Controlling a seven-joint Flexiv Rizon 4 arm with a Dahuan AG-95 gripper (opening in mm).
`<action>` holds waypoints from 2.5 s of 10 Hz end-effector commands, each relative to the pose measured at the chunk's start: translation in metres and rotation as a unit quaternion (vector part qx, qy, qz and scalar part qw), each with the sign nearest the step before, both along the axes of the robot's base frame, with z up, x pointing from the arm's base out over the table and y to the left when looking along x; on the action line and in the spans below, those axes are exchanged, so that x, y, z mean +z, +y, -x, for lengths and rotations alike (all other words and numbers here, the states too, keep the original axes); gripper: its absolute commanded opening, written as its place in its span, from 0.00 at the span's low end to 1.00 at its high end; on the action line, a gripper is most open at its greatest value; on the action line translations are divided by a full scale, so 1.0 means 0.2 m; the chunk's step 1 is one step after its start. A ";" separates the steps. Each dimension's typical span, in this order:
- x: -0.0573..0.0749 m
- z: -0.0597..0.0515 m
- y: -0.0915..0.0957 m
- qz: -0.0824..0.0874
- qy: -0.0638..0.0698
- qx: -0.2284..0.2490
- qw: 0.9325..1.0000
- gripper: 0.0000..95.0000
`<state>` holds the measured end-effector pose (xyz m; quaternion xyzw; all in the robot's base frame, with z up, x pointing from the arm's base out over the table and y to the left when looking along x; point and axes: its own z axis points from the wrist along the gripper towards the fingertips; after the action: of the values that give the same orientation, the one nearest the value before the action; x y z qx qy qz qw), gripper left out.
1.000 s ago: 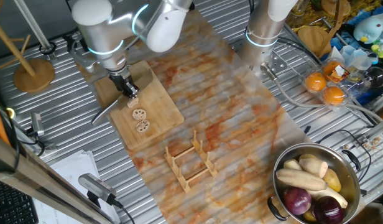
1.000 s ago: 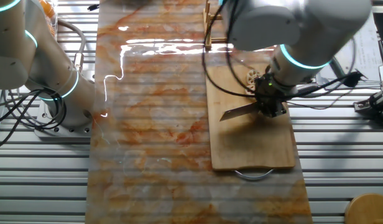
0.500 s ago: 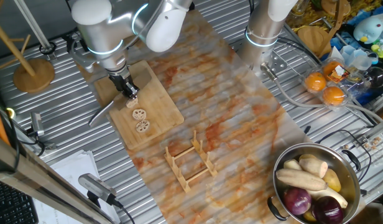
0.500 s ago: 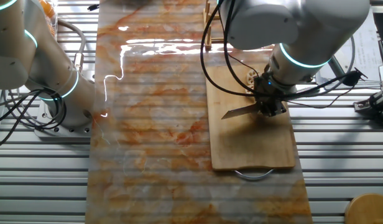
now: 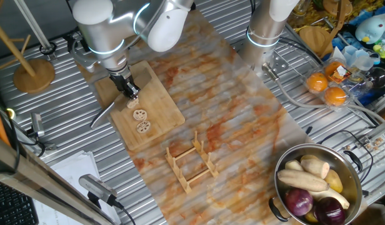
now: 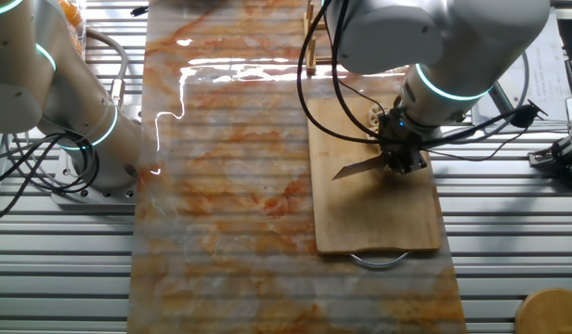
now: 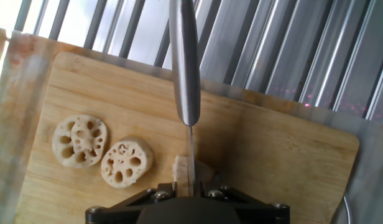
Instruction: Slice the lotus root
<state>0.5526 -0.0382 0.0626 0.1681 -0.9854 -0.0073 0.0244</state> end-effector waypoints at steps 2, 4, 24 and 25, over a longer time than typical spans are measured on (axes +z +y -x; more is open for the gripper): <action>0.00 0.00 0.00 0.000 0.000 0.000 1.000 0.20; 0.00 0.00 0.00 0.000 0.000 0.000 1.000 0.20; 0.24 0.14 0.00 -0.010 -0.015 0.008 1.000 0.00; 0.21 0.15 -0.02 -0.018 -0.030 0.015 0.999 0.00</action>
<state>0.5230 -0.0408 0.1058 0.1802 -0.9835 -0.0175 0.0054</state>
